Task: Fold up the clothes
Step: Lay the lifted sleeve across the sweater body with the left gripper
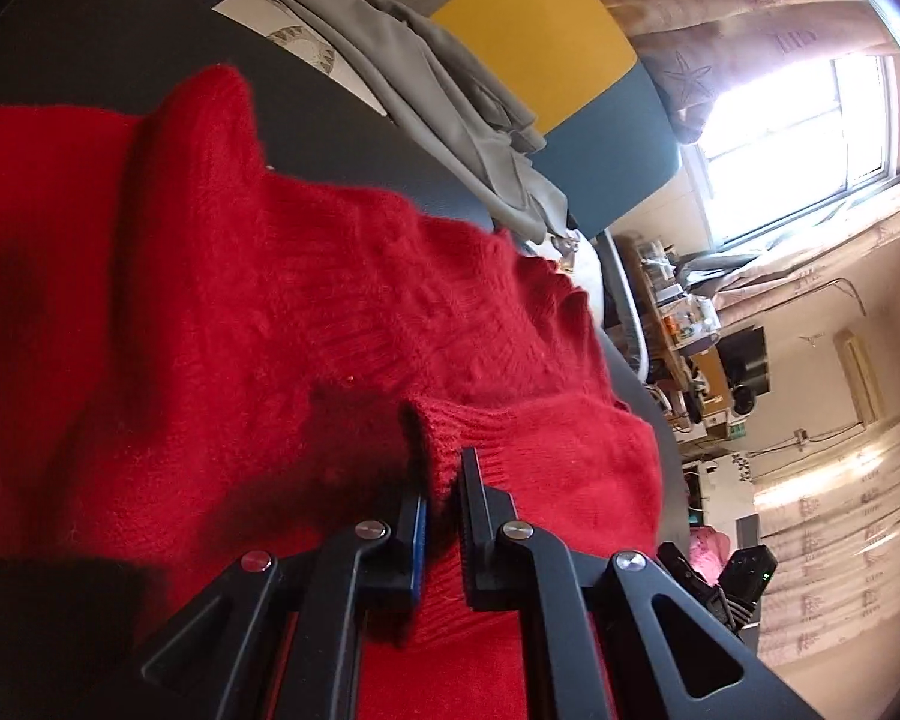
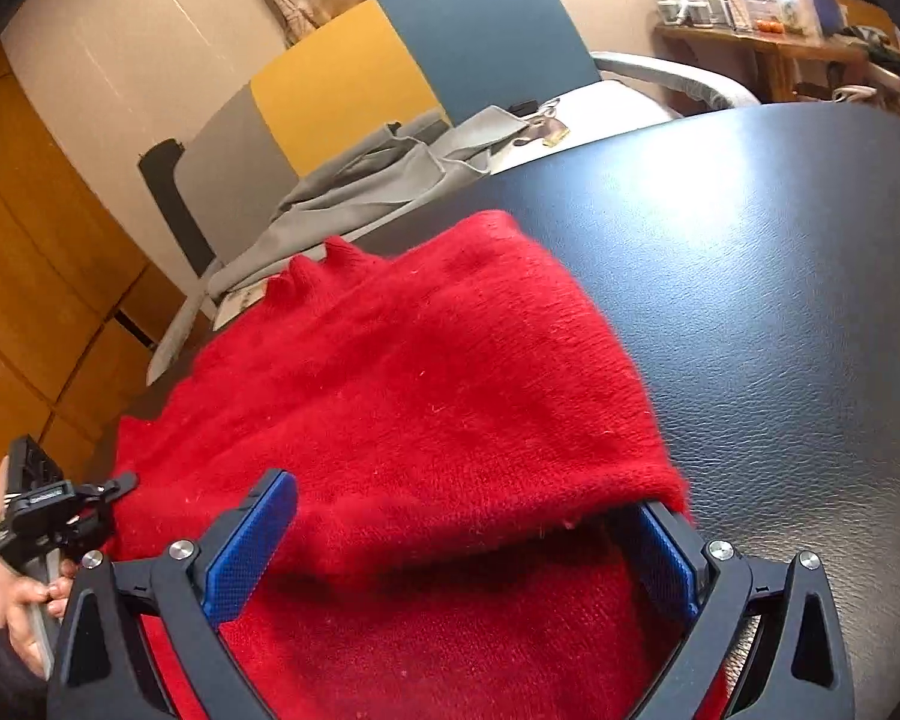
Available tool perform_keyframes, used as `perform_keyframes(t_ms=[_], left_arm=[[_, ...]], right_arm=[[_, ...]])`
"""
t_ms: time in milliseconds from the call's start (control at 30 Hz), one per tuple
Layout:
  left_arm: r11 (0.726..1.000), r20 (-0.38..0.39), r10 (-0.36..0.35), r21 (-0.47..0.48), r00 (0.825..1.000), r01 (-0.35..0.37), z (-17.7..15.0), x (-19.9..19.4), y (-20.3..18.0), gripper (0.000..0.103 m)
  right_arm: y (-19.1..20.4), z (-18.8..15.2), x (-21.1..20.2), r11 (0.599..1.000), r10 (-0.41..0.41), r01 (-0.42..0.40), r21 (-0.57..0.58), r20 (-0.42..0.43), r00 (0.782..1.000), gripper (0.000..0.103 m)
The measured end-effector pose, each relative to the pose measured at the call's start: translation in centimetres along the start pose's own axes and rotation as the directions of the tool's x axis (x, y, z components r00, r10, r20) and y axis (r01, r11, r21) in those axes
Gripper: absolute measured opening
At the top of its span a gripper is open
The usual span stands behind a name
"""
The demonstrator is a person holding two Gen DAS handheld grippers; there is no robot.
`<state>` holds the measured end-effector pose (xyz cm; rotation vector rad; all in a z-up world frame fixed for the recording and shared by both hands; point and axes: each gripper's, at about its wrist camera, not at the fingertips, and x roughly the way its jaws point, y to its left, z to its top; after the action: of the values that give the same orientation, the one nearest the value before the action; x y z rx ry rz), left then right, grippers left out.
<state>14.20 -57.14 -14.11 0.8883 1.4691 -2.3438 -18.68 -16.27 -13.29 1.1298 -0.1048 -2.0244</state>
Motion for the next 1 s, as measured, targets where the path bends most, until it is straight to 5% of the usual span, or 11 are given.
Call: perform_keyframes(t_ms=[200, 367, 533, 1000], left_arm=[[0.995, 0.049, 0.044, 0.084, 0.998, -0.048, 1.1, -1.6, -2.5, 0.007], [0.98, -0.024, 0.182, 0.086, 0.983, -0.179, 0.6, 0.4, -0.6, 0.007], [0.977, 0.005, 0.205, 0.057, 0.979, -0.205, 0.5, 0.0, 0.2, 0.007], [0.921, 0.004, 0.357, 0.167, 0.934, -0.353, 0.5, -0.8, -1.1, 0.008]], right_arm=[[1.6, -0.6, -0.7, 0.999, -0.001, 0.001, -0.044, 0.007, 1.0, 0.103], [1.3, -1.6, 0.4, 0.999, -0.023, 0.023, -0.042, -0.003, 1.0, 0.103], [1.0, -1.7, 0.5, 0.999, -0.008, 0.008, -0.032, 0.001, 1.0, 0.103], [-0.2, -1.7, -0.1, 0.997, 0.072, -0.073, 0.037, 0.032, 0.997, 0.103]])
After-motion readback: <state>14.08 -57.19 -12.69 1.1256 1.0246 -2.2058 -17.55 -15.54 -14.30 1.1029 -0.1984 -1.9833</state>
